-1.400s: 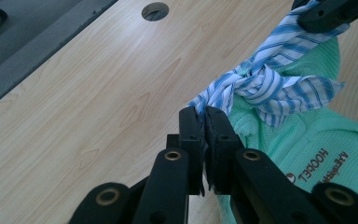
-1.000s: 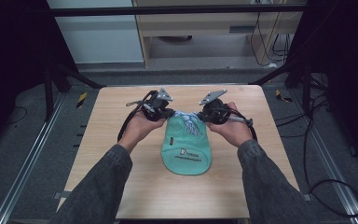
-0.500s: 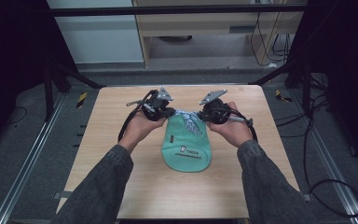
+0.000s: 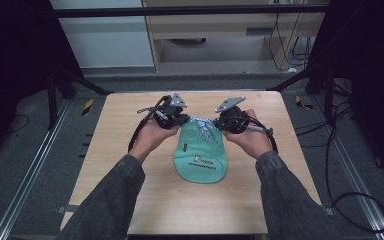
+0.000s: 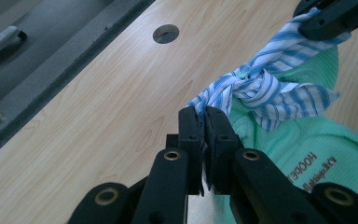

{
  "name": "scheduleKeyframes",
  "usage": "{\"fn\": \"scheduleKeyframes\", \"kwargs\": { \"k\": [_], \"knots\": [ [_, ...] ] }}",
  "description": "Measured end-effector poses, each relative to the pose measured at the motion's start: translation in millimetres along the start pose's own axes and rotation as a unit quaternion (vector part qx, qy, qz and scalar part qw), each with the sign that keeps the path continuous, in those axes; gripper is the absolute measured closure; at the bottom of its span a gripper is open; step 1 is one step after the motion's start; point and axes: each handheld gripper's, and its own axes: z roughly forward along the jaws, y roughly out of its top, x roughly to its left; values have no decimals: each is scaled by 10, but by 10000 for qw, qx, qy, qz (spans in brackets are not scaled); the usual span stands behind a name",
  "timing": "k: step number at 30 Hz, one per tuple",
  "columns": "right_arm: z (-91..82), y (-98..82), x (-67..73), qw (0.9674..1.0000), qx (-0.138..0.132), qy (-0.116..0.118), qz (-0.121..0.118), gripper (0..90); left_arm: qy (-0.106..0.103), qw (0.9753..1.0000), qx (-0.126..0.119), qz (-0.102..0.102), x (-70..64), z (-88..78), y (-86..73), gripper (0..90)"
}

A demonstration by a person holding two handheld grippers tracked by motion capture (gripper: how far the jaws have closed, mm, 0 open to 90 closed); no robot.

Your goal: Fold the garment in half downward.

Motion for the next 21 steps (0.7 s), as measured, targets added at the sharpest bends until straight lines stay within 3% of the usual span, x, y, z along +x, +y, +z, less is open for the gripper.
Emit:
{"fn": "scheduleKeyframes", "kwargs": {
  "k": [6, 12, 21],
  "knots": [
    [-39, -69, 66, 9999, -2, -24, -130, 843, 36, 9998, -31, 192, -133, -36, -41, 863],
    [-81, -222, 227, 9996, -38, 2, -292, 840, 79, 9991, -32, 414, -271, -67, -123, 862],
    [-33, -309, 305, 9993, 25, 36, -374, 840, 36, 9993, -66, 379, -362, -45, -265, 862]
  ]
}}
